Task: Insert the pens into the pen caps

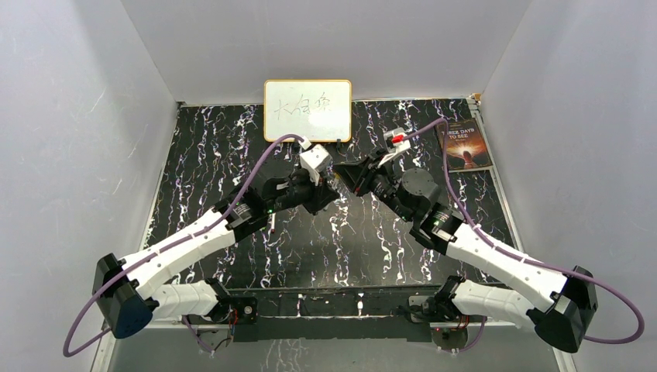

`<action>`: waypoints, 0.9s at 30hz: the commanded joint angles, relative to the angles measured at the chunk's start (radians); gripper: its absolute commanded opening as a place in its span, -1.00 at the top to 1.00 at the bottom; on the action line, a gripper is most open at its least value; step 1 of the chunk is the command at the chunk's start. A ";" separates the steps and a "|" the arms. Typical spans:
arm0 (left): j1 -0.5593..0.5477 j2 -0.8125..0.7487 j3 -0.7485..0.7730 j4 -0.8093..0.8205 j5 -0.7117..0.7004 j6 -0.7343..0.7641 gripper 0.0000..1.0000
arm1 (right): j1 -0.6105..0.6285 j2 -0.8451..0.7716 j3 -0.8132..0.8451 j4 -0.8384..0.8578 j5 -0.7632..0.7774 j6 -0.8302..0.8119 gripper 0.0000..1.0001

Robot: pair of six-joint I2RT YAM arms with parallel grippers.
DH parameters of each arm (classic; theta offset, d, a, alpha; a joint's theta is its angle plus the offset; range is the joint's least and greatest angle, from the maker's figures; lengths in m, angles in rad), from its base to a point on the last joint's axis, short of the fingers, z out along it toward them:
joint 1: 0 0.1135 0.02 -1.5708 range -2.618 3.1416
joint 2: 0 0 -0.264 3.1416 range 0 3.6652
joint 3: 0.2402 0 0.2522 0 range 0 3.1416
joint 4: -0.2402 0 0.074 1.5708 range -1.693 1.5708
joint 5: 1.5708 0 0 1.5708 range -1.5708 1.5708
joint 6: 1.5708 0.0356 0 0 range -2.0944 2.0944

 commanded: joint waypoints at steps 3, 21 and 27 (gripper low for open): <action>0.004 0.015 0.119 0.151 -0.043 0.031 1.00 | 0.029 0.006 -0.094 -0.103 -0.162 0.039 1.00; 0.031 0.041 0.199 0.199 -0.073 0.049 1.00 | 0.054 0.016 -0.231 -0.069 -0.180 0.097 1.00; 0.045 0.066 0.231 0.206 -0.064 0.053 1.00 | 0.068 0.027 -0.251 -0.059 -0.176 0.104 1.00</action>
